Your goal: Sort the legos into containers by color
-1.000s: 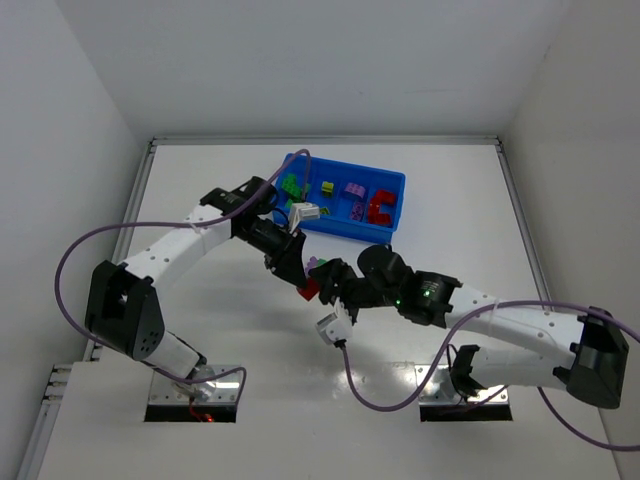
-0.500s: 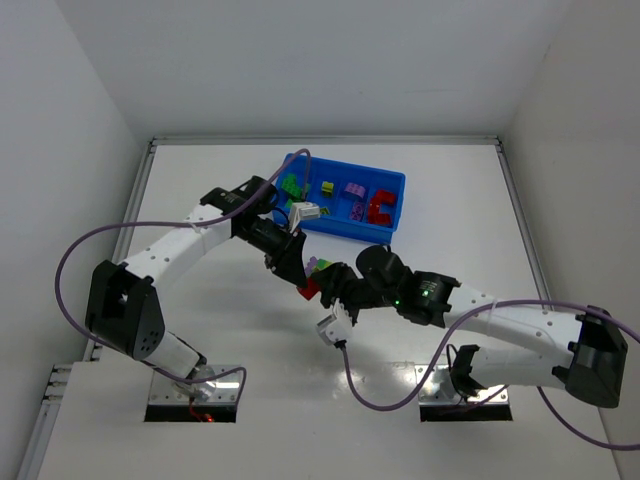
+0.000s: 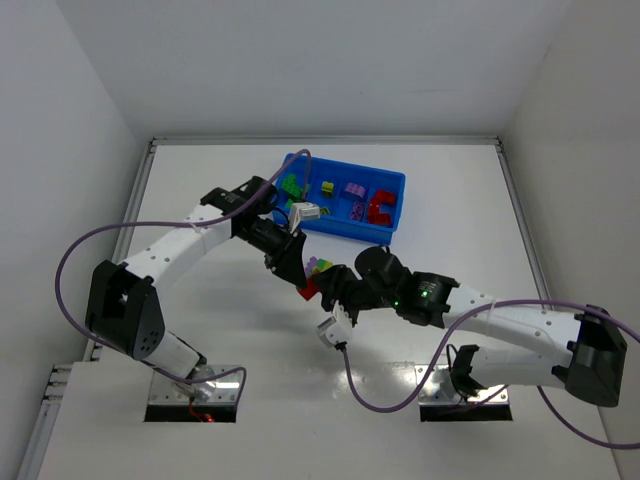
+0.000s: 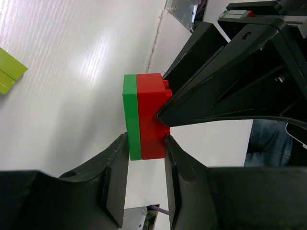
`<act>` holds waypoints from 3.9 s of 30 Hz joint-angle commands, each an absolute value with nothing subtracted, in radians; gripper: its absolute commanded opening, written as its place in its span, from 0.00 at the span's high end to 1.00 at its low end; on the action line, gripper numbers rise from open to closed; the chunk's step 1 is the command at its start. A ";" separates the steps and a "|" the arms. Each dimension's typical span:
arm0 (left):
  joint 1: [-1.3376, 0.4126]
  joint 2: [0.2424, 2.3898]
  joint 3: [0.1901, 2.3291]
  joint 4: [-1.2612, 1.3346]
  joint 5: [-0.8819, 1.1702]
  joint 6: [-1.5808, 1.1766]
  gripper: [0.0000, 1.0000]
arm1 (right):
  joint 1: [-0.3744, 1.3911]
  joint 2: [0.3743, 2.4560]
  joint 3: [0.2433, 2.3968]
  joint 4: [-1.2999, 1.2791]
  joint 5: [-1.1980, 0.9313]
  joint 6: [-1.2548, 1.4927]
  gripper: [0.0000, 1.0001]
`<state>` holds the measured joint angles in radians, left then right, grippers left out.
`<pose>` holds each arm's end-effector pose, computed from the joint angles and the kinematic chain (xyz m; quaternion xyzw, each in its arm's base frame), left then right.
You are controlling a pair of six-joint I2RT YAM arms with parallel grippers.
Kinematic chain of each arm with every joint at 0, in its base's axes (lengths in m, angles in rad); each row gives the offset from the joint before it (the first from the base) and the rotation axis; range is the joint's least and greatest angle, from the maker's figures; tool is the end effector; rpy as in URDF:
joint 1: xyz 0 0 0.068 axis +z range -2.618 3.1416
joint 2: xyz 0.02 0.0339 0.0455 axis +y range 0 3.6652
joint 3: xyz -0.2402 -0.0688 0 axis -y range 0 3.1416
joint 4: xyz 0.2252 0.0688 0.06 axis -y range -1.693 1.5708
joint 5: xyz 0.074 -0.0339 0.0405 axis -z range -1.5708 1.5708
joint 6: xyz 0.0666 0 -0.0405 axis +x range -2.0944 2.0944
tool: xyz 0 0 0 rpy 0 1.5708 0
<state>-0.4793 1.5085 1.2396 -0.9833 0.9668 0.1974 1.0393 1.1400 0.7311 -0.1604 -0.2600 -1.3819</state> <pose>0.2171 -0.1746 0.2451 0.3597 0.8002 -0.4741 0.0746 0.1204 0.2386 0.2227 -0.8359 0.2483 0.0309 0.4884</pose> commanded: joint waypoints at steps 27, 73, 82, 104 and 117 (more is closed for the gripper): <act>-0.296 0.951 0.965 -0.589 0.761 0.018 0.04 | 0.823 1.028 0.894 -0.322 -0.316 -0.320 0.95; -0.304 1.192 0.834 0.512 1.126 -0.802 0.29 | 0.465 1.528 1.066 0.512 -1.083 1.121 0.96; -0.304 1.221 0.844 0.512 1.126 -0.821 0.63 | 0.465 1.528 1.075 0.482 -1.074 1.080 0.96; -0.304 1.120 0.721 0.313 1.117 -0.677 1.00 | 0.209 1.537 1.144 0.528 -1.011 1.075 0.97; -0.255 1.212 1.009 -0.164 0.714 -0.289 1.00 | 0.077 1.715 1.312 -0.250 -0.381 0.074 0.98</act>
